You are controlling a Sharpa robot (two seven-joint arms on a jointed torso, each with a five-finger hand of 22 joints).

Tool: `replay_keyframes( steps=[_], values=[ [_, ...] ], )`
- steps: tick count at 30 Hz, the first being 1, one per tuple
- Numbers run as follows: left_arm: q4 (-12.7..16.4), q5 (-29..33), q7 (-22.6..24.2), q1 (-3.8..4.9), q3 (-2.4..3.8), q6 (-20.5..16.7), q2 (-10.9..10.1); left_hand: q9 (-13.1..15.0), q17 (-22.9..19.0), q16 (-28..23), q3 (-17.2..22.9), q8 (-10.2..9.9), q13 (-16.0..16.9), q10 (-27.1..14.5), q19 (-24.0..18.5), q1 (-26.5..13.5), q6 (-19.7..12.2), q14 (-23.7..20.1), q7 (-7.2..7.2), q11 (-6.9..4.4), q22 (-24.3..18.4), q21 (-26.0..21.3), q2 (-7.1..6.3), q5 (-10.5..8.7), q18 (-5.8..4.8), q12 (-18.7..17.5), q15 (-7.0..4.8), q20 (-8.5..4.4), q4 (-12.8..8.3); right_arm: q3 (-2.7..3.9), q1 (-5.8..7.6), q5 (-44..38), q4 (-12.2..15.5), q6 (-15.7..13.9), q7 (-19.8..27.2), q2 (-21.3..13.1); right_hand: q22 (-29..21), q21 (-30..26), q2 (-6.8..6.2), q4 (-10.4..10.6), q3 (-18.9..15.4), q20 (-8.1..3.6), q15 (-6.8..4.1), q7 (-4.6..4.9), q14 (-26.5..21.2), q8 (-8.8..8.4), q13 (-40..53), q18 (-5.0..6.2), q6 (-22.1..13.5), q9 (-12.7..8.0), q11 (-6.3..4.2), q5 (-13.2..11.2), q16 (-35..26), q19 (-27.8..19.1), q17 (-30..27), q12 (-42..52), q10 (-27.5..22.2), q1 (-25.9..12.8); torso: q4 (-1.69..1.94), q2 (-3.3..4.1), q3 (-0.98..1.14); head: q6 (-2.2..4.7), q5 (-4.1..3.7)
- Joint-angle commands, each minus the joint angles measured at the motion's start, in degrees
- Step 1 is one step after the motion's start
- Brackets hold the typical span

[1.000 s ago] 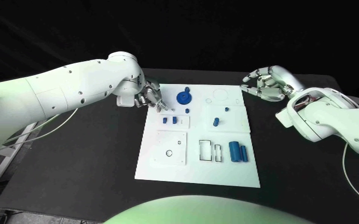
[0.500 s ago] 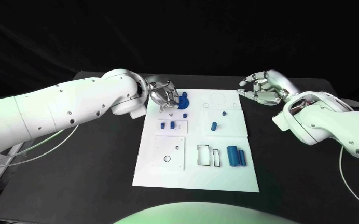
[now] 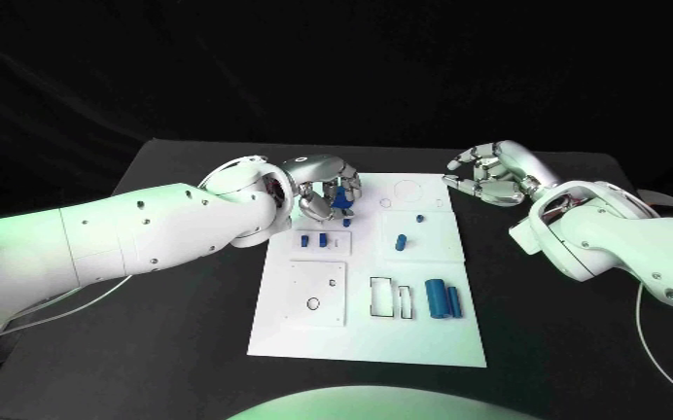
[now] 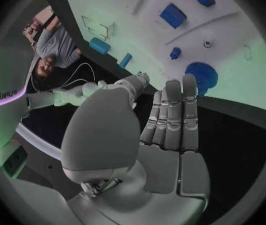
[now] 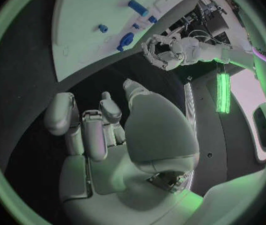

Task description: Assemble the parts on the task board

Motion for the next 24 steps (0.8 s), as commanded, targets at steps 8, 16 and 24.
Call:
replay_keyframes(
  steps=[8,16,24],
  values=[
    [-2.0,-13.3,1.5,-0.86,-0.2,3.3,1.9,-3.1,1.6,6.7,-1.4,-1.4,-3.3,1.3,0.0,1.9,2.9,1.1,-0.04,0.22,2.6,3.1,0.04,0.13,0.71,-2.7,0.18,0.18,1.1,0.0,-0.16,-0.1,0.1,0.0,0.7,0.0,0.0,-0.2,0.07,-0.1,-0.2,-0.18,-0.24,0.11,2.7,0.31,0.0,0.92,-0.4,0.1,0.04,0.2,-0.3,-0.1,0.8,-0.2,-0.5,0.3,-0.09,0.03,0.13,-0.15,-0.04],
    [-3.2,-14.7,-0.1,-0.98,-0.22,4.9,2.9,-4.6,4.6,11.6,-1.9,-2.5,-4.6,2.8,1.9,2.5,4.1,3.2,1.25,0.47,6.8,7.0,0.17,0.14,0.11,-3.5,0.38,0.31,2.1,0.01,-0.18,-0.1,0.1,-0.1,0.7,0.1,0.0,-0.2,0.07,-0.1,-0.2,-0.18,-0.24,0.11,2.7,0.31,0.0,0.92,-0.4,0.1,0.04,0.2,-0.3,-0.1,0.8,-0.2,-0.5,0.3,-0.05,0.0,0.12,-0.23,-0.2],
    [-4.4,-15.2,-1.4,-1.02,-0.23,7.8,4.0,-5.5,7.2,15.6,-0.8,-2.9,-5.5,5.0,4.4,3.7,5.9,5.2,1.02,0.23,11.6,11.4,0.32,0.16,-0.59,-4.2,0.22,0.26,2.7,0.01,-0.19,-0.1,0.1,-0.1,0.7,0.1,0.0,-0.1,0.14,-0.1,-0.1,-0.18,-0.24,0.12,2.7,0.33,-0.1,0.9,-0.4,0.1,0.04,0.2,-0.3,-0.1,0.8,-0.3,-0.6,0.5,-0.09,0.04,0.12,-0.41,-0.3]
  ],
)
